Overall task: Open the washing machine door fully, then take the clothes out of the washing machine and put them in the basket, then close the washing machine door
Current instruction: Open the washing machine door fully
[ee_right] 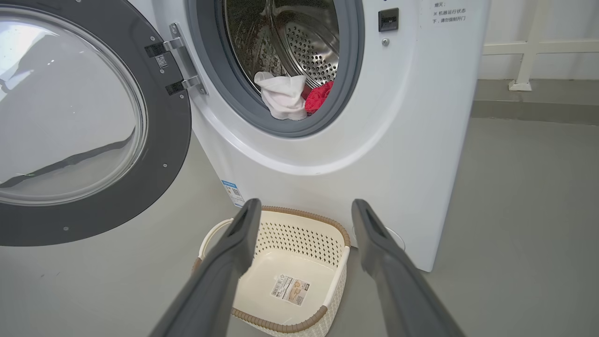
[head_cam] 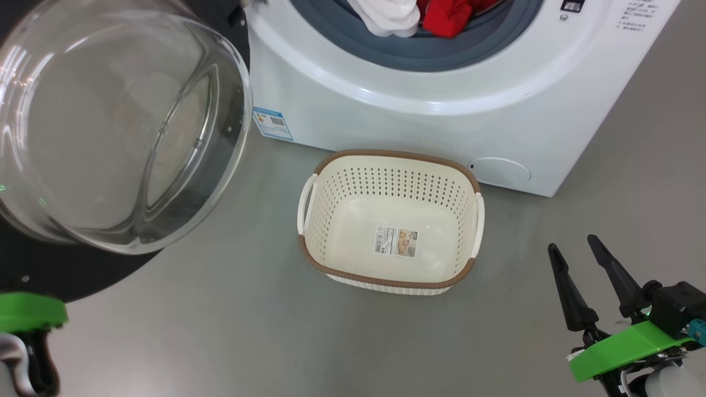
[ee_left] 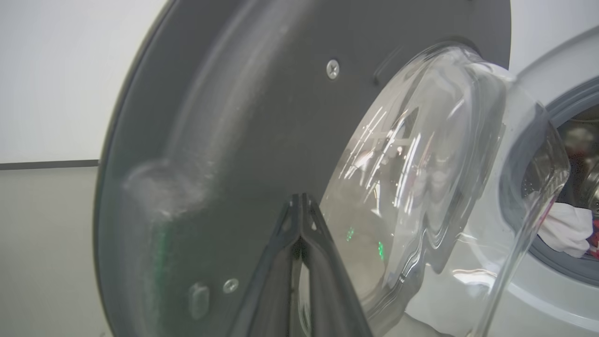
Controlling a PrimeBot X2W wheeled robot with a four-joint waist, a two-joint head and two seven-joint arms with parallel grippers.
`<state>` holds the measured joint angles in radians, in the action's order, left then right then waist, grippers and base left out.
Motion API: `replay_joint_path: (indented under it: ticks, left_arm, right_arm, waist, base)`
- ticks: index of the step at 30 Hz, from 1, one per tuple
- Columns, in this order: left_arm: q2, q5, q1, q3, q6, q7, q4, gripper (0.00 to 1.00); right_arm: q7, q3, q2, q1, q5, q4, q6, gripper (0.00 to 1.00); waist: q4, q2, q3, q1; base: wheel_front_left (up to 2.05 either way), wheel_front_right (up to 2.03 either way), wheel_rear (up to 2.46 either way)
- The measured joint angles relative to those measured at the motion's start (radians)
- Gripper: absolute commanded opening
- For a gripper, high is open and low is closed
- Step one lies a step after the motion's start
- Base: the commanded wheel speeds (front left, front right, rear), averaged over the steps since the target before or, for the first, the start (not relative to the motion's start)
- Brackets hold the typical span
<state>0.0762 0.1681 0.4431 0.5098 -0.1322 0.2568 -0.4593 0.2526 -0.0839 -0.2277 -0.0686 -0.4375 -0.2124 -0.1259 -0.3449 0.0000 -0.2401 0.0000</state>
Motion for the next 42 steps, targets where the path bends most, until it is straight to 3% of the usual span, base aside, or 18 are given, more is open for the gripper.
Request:
replay_joint_path:
  ticks: [9, 16, 17, 18, 19, 31, 42]
  left_arm:
    - [-0.028, 0.020, -0.143, -0.081, 0.000, 0.000, 0.078, 0.01]
    - [-0.038, 0.037, -0.272, -0.181, 0.000, 0.000, 0.152, 0.49]
    - [-0.039, 0.037, -0.285, -0.198, 0.000, 0.000, 0.161, 0.73]
    - [-0.039, 0.039, -0.297, -0.216, 0.000, 0.000, 0.171, 0.89]
    - [-0.039, 0.045, -0.309, -0.235, 0.000, 0.000, 0.182, 1.00]
    - [-0.007, 0.089, -0.413, -0.445, 0.000, 0.000, 0.275, 1.00]
    - [0.010, 0.133, -0.426, -0.515, 0.000, 0.000, 0.304, 1.00]
  right_arm:
    - [0.000, 0.003, 0.012, 0.010, 0.000, 0.001, 0.000, 1.00]
    - [0.000, 0.009, 0.024, 0.051, 0.001, 0.011, 0.000, 1.00]
    - [0.000, 0.012, 0.026, 0.052, 0.001, 0.012, 0.000, 1.00]
    - [0.000, 0.016, 0.028, 0.055, 0.001, 0.015, 0.000, 1.00]
    - [0.000, 0.021, 0.030, 0.061, 0.001, 0.018, 0.000, 1.00]
    - [0.002, 0.069, 0.049, 0.112, 0.001, 0.031, 0.000, 1.00]
    - [0.002, 0.131, 0.052, 0.136, -0.002, 0.043, 0.000, 1.00]
  waist:
    - [0.004, 0.0000, 0.050, 0.0000]
    - [0.015, 0.0000, 0.095, 0.0000]
    - [0.018, 0.0000, 0.100, 0.0000]
    - [0.021, 0.0000, 0.105, 0.0000]
    - [0.025, 0.0000, 0.110, 0.0000]
    - [0.104, 0.0000, 0.150, 0.0000]
    - [0.214, 0.0000, 0.158, 0.0000]
  base:
    - [0.00, 0.00, 0.00]
    - [0.00, 0.00, 0.00]
    - [0.00, 0.00, 0.00]
    - [0.00, 0.00, 0.00]
    - [0.00, 0.00, 0.00]
    - [0.00, 0.00, 0.00]
    - [0.00, 0.00, 0.00]
